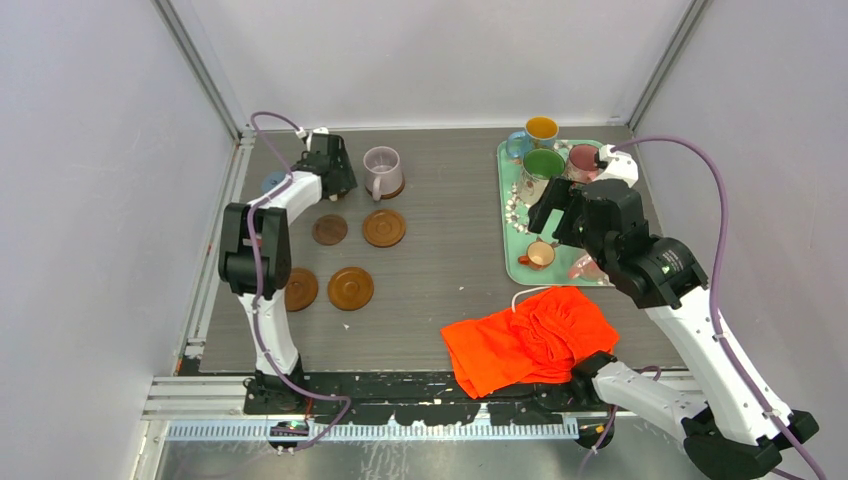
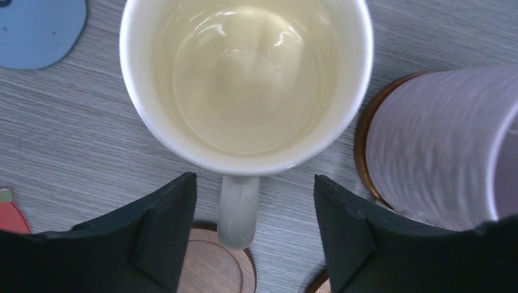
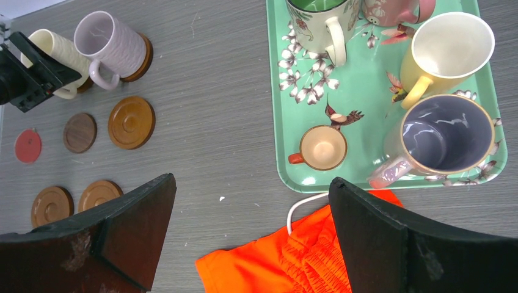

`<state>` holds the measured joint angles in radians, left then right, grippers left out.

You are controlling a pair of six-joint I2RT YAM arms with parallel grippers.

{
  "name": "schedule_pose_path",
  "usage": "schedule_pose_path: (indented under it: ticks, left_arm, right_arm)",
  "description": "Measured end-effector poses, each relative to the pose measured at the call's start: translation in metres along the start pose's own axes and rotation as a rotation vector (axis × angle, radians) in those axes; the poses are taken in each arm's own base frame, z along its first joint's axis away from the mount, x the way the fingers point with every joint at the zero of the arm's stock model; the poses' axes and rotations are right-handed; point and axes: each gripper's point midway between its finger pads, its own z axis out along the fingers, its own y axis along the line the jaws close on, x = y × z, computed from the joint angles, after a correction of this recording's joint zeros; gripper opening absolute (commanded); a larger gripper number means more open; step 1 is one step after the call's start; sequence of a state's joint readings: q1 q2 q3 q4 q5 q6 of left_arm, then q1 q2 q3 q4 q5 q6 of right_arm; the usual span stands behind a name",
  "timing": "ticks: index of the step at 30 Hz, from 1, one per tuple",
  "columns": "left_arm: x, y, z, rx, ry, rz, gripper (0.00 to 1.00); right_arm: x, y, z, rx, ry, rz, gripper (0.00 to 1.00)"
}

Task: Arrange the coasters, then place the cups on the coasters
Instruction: Place the cup on the coaster, then pick up the cup from the tray.

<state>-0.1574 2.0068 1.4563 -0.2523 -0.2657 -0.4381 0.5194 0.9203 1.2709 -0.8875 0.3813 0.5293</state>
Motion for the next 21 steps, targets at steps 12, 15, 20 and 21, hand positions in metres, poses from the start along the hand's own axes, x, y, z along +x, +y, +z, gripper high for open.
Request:
schedule_pose_path:
  ticks: [12,15,20,21]
  left_arm:
    - [-0.05,-0.019,-0.051,0.073,-0.111,-0.015,1.0]
    - [-0.057,-0.028,-0.067,0.1,-0.129,0.0,1.0]
    - [-0.054,-0.061,-0.094,0.177,-0.138,0.055,1.0]
    - [-0.051,-0.073,-0.101,0.206,-0.135,0.072,1.0]
  right_arm:
    - [-0.002,-0.001,-0.005,-0.006,-0.011,0.005,1.0]
    - [-0.002,-0.001,-0.005,-0.006,-0.012,0.006,1.0]
    - [-0.002,-0.002,-0.005,-0.005,-0.013,0.006,1.0]
    - [-0.002,-0.002,-0.005,-0.004,-0.013,0.006,1.0]
